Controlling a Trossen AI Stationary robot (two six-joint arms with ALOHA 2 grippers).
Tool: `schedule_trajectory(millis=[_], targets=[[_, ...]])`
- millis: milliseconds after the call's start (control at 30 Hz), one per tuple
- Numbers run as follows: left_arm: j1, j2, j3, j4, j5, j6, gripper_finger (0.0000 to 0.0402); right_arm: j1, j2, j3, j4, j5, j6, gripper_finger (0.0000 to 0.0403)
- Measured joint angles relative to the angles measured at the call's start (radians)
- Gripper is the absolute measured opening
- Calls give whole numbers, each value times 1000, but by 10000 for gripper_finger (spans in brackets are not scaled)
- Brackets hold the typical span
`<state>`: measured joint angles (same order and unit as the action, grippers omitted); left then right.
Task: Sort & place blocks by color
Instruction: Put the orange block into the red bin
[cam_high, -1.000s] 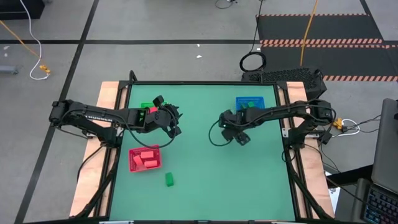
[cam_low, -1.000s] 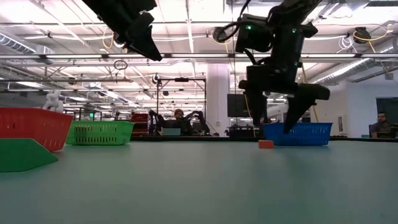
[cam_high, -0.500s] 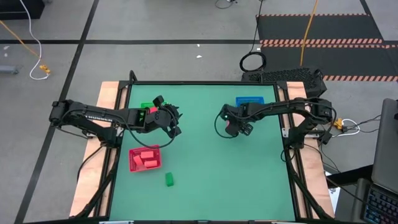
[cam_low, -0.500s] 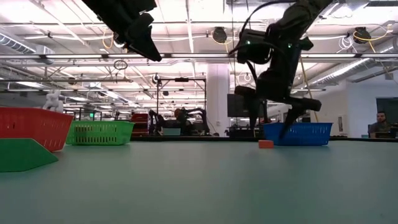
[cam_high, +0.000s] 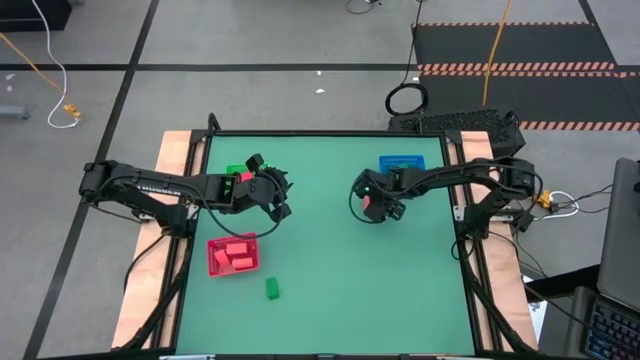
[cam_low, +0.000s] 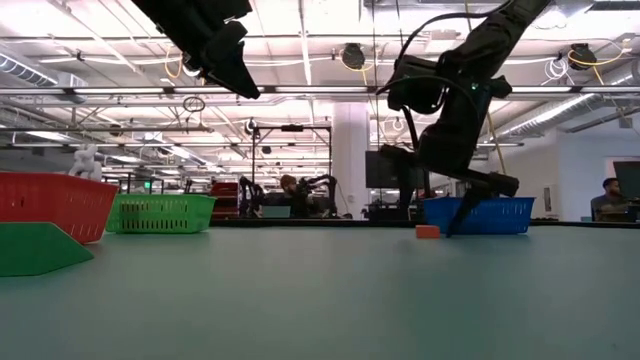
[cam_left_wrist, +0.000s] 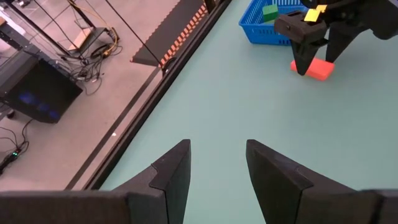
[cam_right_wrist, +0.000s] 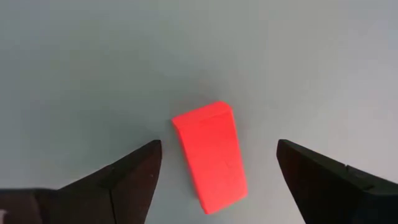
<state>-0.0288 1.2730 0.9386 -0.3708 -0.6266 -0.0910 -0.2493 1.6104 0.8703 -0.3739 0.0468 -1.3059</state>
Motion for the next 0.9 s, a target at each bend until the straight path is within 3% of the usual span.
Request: schedule_trajectory(millis=[200,600,900], targets=[[0,0,0,-1,0,0,159,0,18,-25,6,3,-5,273],[0,0,0,-1,0,0,159,7,32,-28,-2,12,-15,125],[0,0,0,-2,0,0,159,84,29,-27,23,111,108,100]])
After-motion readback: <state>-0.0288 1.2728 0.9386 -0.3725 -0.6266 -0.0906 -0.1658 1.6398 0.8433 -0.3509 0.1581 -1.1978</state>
